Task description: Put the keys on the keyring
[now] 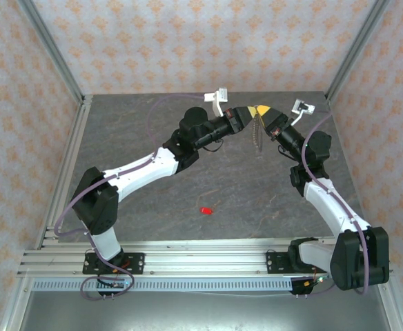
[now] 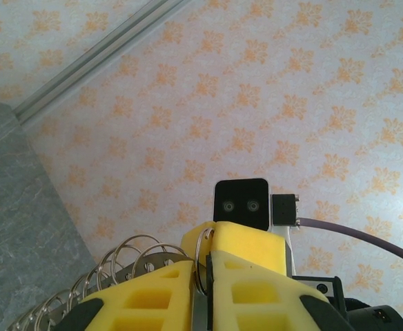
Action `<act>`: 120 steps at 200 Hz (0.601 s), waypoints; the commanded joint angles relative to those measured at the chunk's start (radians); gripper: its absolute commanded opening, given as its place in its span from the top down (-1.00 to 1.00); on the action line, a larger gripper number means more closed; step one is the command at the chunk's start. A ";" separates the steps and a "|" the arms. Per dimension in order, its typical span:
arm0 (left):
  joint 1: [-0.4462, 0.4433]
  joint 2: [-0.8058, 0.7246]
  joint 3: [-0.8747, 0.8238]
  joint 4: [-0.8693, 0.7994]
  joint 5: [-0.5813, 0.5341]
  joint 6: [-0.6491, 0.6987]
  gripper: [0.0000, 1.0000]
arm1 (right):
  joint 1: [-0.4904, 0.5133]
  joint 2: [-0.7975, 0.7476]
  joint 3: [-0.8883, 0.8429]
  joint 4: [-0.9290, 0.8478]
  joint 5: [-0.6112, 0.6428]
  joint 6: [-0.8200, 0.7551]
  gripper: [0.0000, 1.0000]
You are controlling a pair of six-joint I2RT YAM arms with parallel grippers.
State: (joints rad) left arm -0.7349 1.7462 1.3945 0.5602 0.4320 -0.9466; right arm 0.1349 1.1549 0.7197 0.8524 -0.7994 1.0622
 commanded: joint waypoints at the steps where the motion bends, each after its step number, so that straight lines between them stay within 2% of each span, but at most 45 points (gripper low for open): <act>1: -0.017 0.007 -0.003 0.053 -0.009 -0.008 0.74 | 0.006 -0.009 0.004 0.048 0.007 -0.010 1.00; 80: -0.020 0.054 0.032 0.112 -0.015 -0.038 0.71 | 0.006 -0.011 0.002 0.048 -0.005 -0.014 1.00; 120: -0.023 0.059 0.026 0.131 -0.018 -0.041 0.79 | 0.006 -0.008 0.001 0.047 -0.004 -0.016 1.00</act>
State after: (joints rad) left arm -0.7399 1.7874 1.3960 0.6441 0.4141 -0.9798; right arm 0.1341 1.1549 0.7197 0.8455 -0.7742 1.0618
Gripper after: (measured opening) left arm 0.122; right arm 0.043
